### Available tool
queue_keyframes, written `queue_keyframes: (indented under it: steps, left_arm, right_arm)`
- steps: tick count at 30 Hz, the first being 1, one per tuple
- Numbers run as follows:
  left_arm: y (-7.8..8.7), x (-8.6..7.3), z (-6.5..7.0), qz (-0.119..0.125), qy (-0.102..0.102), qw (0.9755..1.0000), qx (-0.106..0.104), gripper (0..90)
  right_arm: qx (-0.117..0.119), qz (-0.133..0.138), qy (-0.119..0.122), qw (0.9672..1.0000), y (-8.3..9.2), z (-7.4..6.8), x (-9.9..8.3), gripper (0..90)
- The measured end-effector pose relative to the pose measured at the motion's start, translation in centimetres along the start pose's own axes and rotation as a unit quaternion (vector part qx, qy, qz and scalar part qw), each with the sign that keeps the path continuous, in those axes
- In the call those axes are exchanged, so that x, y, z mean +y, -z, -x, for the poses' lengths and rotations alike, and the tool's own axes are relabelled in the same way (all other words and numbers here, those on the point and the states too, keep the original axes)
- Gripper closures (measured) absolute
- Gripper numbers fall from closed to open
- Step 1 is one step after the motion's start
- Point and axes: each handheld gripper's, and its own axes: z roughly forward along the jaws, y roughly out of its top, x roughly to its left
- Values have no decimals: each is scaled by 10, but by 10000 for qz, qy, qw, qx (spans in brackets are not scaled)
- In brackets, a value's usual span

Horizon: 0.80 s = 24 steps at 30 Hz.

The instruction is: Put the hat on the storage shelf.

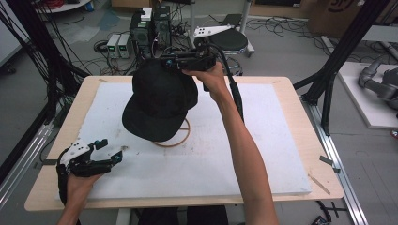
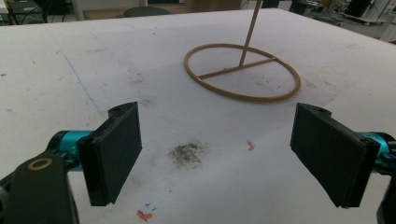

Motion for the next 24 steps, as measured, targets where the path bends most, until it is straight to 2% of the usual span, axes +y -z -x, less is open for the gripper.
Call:
queue_keyframes:
  steps: [6,15,24]
  left_arm:
    - [0,0,0,-4,5,10000,-6,164]
    - [0,0,0,-3,6,10000,-6,164]
    - [0,0,0,9,-4,10000,-7,164]
  right_arm:
    - [-21,45,-141,9999,-4,6,-3,782]
    - [4,27,-120,9999,-6,8,-5,781]
    - [-49,13,-207,9998,-4,12,-13,781]
